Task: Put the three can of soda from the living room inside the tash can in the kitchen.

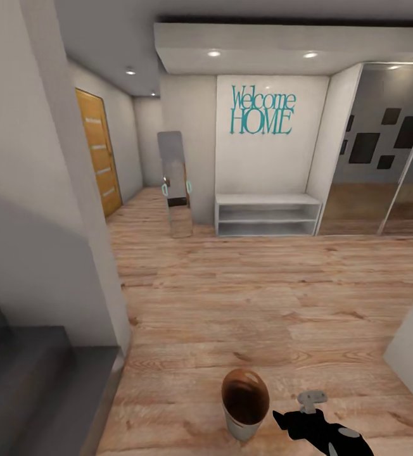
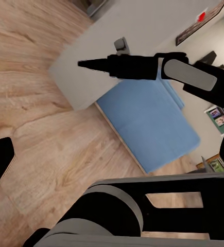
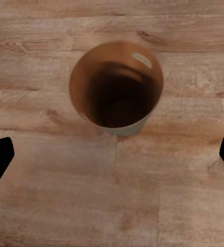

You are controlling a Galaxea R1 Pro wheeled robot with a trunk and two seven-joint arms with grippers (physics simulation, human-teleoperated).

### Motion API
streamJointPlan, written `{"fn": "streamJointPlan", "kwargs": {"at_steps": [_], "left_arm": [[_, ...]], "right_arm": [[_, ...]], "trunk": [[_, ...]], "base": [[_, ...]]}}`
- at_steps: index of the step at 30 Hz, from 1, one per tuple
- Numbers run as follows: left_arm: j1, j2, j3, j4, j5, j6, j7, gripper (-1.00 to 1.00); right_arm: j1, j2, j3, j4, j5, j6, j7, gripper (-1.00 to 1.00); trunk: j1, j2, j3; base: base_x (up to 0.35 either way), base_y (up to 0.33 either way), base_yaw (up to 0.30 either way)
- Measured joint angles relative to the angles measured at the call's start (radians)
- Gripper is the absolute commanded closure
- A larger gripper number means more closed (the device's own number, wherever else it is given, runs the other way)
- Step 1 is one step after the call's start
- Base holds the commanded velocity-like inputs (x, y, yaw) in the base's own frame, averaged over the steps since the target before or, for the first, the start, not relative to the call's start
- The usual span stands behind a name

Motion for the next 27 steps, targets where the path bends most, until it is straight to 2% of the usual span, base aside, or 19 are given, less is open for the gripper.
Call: {"fn": "streamJointPlan", "kwargs": {"at_steps": [8, 14, 16, 19, 20, 22, 24, 27], "left_arm": [[0.0, 0.0, 0.0, 0.0, 0.0, 0.0, -0.001, -1.0], [0.0, 0.0, 0.002, 0.0, 0.001, -0.001, -0.001, -1.0], [0.0, 0.001, 0.016, -0.001, 0.001, -0.001, -0.001, -1.0], [0.0, 0.004, 0.064, -0.004, 0.001, 0.0, 0.001, -1.0], [0.0, 0.007, 0.112, -0.005, 0.002, 0.002, 0.002, -1.0], [0.0, 0.008, 0.162, -0.01, 0.004, 0.004, 0.003, -1.0], [0.0, 0.009, 0.194, -0.019, 0.005, 0.006, 0.003, -1.0], [0.0, 0.01, 0.222, -0.029, 0.007, 0.007, 0.004, -1.0]], "right_arm": [[0.0, 0.0, 0.0, 0.0, 0.0, 0.0, 0.0, -1.0], [0.0, 0.0, 0.0, 0.001, 0.0, 0.0, 0.0, -1.0], [0.0, 0.0, 0.0, 0.001, 0.0, 0.0, 0.0, -1.0], [0.0, 0.0, 0.0, 0.001, 0.0, 0.0, 0.0, -1.0], [0.0, 0.0, 0.0, 0.001, 0.0, 0.0, 0.0, -1.0], [0.0, 0.0, 0.0, 0.001, 0.0, 0.0, 0.0, -1.0], [0.0, 0.0, 0.0, 0.001, 0.0, 0.0, 0.0, -1.0], [0.0, 0.0, 0.0, 0.001, 0.0, 0.0, 0.0, -1.0]], "trunk": [[0.0, 0.0, 0.0], [0.0, 0.0, 0.0], [0.0, 0.0, 0.0], [0.0, 0.0, 0.0], [0.0, 0.0, 0.0], [0.0, 0.0, 0.0], [0.0, 0.0, 0.0], [0.0, 0.0, 0.0]], "base": [[0.322, 0.0, 0.0], [0.073, 0.0, 0.0], [0.014, 0.0, 0.0], [0.008, 0.0, 0.0], [0.004, 0.0, 0.0], [0.003, 0.0, 0.0], [0.002, 0.0, 0.0], [0.001, 0.0, 0.0]]}}
